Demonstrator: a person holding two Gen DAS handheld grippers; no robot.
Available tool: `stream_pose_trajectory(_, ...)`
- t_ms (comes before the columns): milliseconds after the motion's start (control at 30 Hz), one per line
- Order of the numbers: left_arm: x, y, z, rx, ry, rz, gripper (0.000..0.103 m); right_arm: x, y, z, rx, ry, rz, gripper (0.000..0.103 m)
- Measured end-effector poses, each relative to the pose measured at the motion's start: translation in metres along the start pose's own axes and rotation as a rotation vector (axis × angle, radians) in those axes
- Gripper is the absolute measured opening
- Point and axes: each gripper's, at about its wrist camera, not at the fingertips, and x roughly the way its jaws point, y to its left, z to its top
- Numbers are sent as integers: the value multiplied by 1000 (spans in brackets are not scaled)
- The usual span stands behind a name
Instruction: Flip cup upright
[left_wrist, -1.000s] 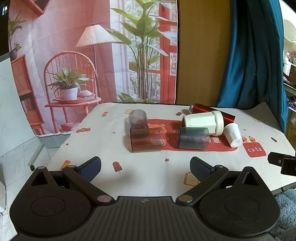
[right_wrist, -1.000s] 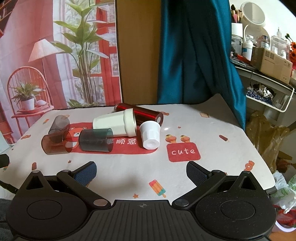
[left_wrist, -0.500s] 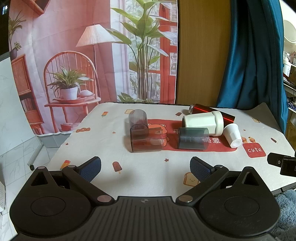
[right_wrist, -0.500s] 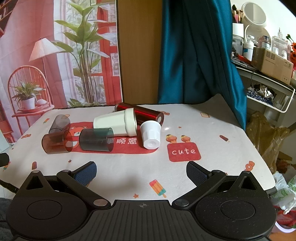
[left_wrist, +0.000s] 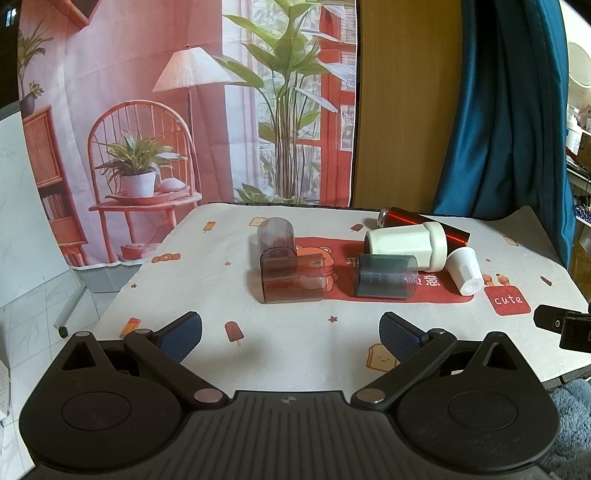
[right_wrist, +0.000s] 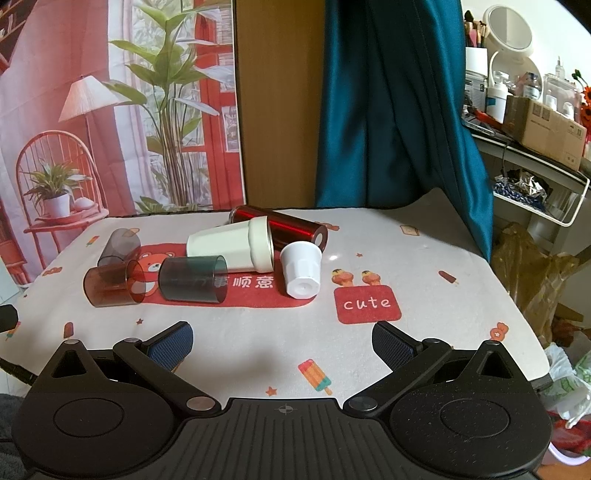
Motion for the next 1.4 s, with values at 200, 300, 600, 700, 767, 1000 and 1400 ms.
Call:
stream_pose_trajectory(200,0,0,0,1,0,-1,103,0,0,0,0,0,0,103)
stream_pose_trajectory(300,0,1,0,0,0,-2,103,0,0,0,1,1,-1,103)
stream_pose_trajectory(600,3,2,-3,-1,8,-3,103,3,-3,-1,11,6,-4,103)
stream_pose_trajectory(700,6,1,-3,-2,19,-2,103,6,-4,-1,15,12,-6,103)
stream_pose_trajectory(767,8,2,-3,-4,26,-2,103,7,-4,-1,16,11,-9,103)
stream_pose_trajectory(1000,24,14,8,-23,44,-8,103,22,-5,9,23,6,9,103)
stream_pose_trajectory(1400,57,48,91,71,-147,77,103,60,1,34,21,-41,28,103)
